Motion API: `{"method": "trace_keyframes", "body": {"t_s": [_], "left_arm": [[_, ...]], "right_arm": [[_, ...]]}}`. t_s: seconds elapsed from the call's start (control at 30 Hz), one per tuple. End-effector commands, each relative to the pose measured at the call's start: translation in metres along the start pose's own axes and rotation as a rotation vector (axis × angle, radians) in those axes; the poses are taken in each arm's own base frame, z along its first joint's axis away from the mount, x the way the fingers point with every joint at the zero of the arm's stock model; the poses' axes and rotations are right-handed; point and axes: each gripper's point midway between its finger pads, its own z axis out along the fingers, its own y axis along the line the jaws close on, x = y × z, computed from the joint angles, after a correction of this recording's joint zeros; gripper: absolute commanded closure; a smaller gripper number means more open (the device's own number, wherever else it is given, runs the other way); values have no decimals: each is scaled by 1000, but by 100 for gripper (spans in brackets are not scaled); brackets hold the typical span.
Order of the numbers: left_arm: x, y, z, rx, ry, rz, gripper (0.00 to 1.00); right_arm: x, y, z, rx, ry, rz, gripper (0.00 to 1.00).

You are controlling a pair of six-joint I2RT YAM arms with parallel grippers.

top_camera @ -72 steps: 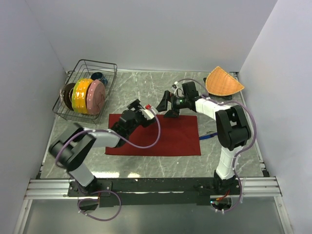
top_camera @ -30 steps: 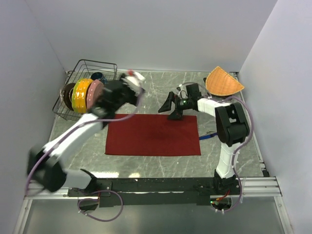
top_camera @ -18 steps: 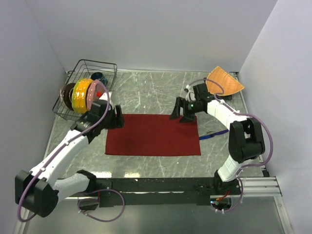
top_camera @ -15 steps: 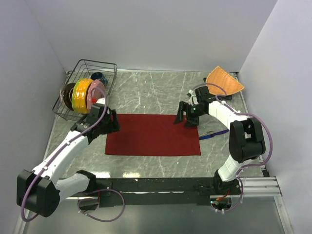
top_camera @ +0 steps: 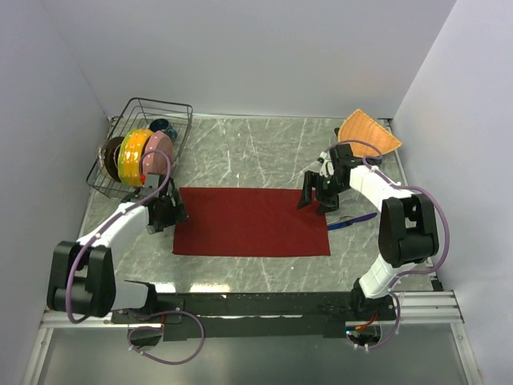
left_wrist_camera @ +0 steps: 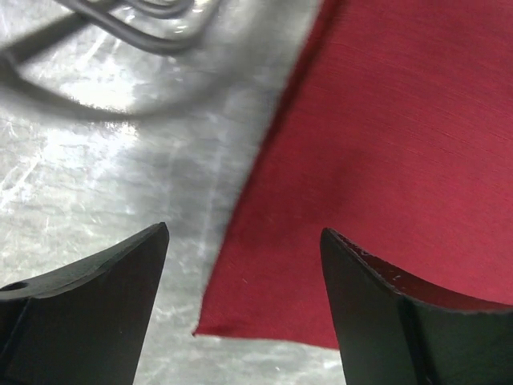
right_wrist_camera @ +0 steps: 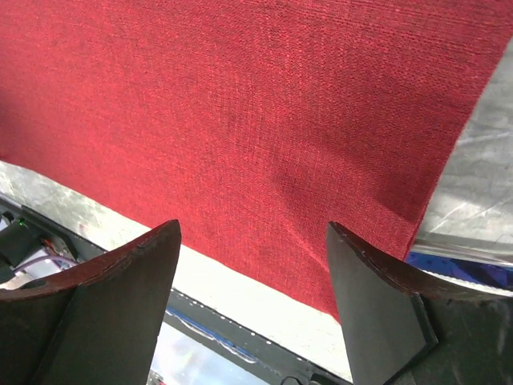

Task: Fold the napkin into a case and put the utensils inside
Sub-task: Pick up the rectangle-folded napkin at the center of the board.

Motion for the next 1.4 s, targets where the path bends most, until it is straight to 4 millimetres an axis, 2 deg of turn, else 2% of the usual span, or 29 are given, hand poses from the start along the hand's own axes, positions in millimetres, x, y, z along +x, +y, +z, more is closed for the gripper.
{"method": "trace_keyframes", "body": {"t_s": [0.0, 0.3, 0.57, 0.6, 0.77, 0.8, 0.83, 0.9, 1.07, 1.37], "left_arm": [[-1, -6, 12, 65, 17, -19, 19], [2, -14, 22, 131, -1, 6, 32], [14, -11, 35, 111, 49, 3, 48], [15, -11, 37, 109, 57, 5, 54], [16, -10, 39, 91, 66, 9, 69], [13, -10, 38, 83, 60, 4, 82], [13, -9, 37, 77, 60, 3, 90], [7, -7, 33, 55, 36, -5, 99], [-3, -4, 22, 33, 0, -8, 99], [-41, -13, -22, 79, -151, 1, 99]], "right_arm": [[-5, 0, -16, -1, -38, -21, 19], [-2, -18, -16, 57, -2, 12, 19], [-2, -52, -13, 208, 17, 66, 19], [-1, -54, -13, 221, 19, 67, 19], [2, -68, -7, 280, 42, 84, 19], [2, -69, -7, 283, 45, 91, 19], [1, -69, -6, 281, 48, 94, 19], [1, -68, -3, 273, 60, 101, 18], [3, -69, 0, 270, 79, 106, 18], [5, -60, 1, 217, 88, 105, 17]]}}
